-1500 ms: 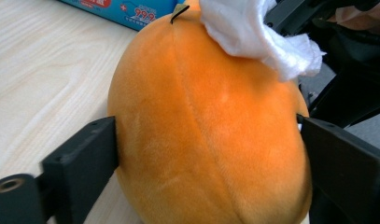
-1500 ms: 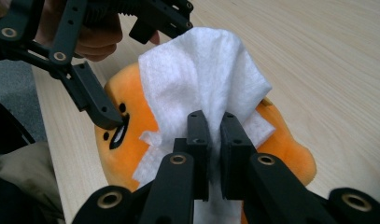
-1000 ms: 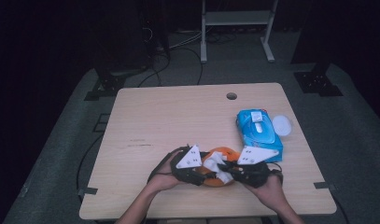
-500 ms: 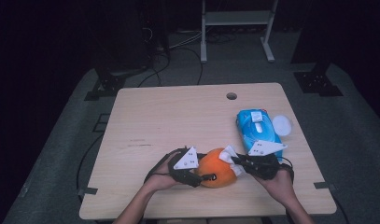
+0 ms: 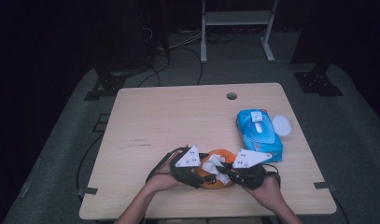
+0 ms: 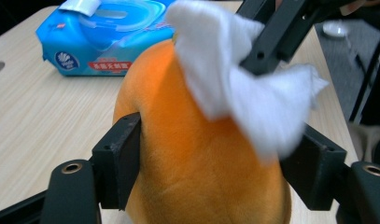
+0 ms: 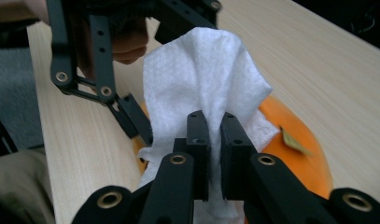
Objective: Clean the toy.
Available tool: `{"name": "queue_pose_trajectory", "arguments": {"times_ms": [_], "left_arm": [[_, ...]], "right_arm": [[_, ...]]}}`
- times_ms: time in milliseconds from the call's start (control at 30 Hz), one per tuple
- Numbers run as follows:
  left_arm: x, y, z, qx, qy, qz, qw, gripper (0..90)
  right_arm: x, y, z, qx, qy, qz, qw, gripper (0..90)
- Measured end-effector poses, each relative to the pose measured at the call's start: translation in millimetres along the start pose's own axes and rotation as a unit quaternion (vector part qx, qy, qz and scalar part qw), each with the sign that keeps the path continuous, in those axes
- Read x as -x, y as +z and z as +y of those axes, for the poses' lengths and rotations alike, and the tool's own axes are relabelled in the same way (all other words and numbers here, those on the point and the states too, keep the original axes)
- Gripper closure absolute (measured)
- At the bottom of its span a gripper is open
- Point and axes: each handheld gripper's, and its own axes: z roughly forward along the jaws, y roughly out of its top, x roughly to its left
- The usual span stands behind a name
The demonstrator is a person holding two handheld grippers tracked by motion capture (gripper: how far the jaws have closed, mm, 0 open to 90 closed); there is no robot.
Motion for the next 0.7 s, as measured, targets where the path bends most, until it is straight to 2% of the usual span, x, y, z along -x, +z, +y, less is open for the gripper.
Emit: {"name": "queue_pose_trajectory", "arguments": {"times_ms": [67, 133, 233, 267, 300, 367, 400, 467, 500, 533, 600, 667, 700], "left_arm": [[0.1, -1.3, -2.0, 0.000, 0.004, 0.003, 1.0000, 29.5], [-1.9, -2.2, -5.0, 0.003, 0.003, 0.001, 1.0000, 30.4], [-5.3, -2.8, -8.9, 0.006, -0.008, -0.002, 1.0000, 30.9], [-5.3, -2.8, -8.9, 0.006, -0.008, -0.002, 1.0000, 30.9], [-6.7, -3.3, -11.0, 0.008, -0.014, -0.005, 0.9999, 30.9], [-8.0, -3.8, -12.5, 0.009, -0.015, -0.006, 0.9998, 30.8], [-8.0, -3.8, -12.5, 0.009, -0.015, -0.006, 0.9998, 30.7], [-8.0, -2.9, -11.4, 0.013, -0.027, -0.010, 0.9995, 28.8], [-8.7, -2.7, -9.7, 0.012, -0.039, -0.015, 0.9991, 25.3], [-10.8, -3.0, -6.9, 0.012, -0.060, -0.019, 0.9979, 17.3], [-13.2, -2.6, -5.8, 0.020, -0.090, -0.019, 0.9955, 15.7], [-14.1, -1.5, -5.7, 0.019, -0.097, -0.017, 0.9949, 16.1], [-13.3, -0.9, -6.4, 0.016, -0.088, -0.011, 0.9959, 19.7]], "right_arm": [[-3.9, 1.3, 2.7, -0.003, -0.015, -0.007, 0.9999, 83.4], [0.5, -0.7, 1.8, 0.002, -0.007, -0.011, 0.9999, 83.4], [17.0, -6.9, -5.3, 0.003, 0.011, -0.030, 0.9995, 83.4], [17.0, -6.9, -5.3, 0.003, 0.011, -0.030, 0.9995, 83.4], [31.2, -10.6, -15.3, -0.003, 0.034, -0.042, 0.9986, 83.4], [40.8, -13.3, -23.6, -0.003, 0.058, -0.038, 0.9976, 83.4], [40.8, -13.3, -23.6, -0.003, 0.058, -0.038, 0.9976, 83.4], [44.9, -15.4, -29.0, -0.003, 0.070, -0.031, 0.9970, 83.4], [44.0, -15.2, -29.0, -0.005, 0.068, -0.033, 0.9971, 83.4], [40.1, -13.7, -28.0, -0.010, 0.060, -0.036, 0.9975, 83.5], [37.2, -11.8, -27.2, -0.012, 0.054, -0.036, 0.9978, 83.5], [34.3, -10.8, -26.0, -0.011, 0.052, -0.035, 0.9980, 83.5], [32.4, -10.7, -24.7, -0.011, 0.051, -0.034, 0.9981, 83.5]]}}
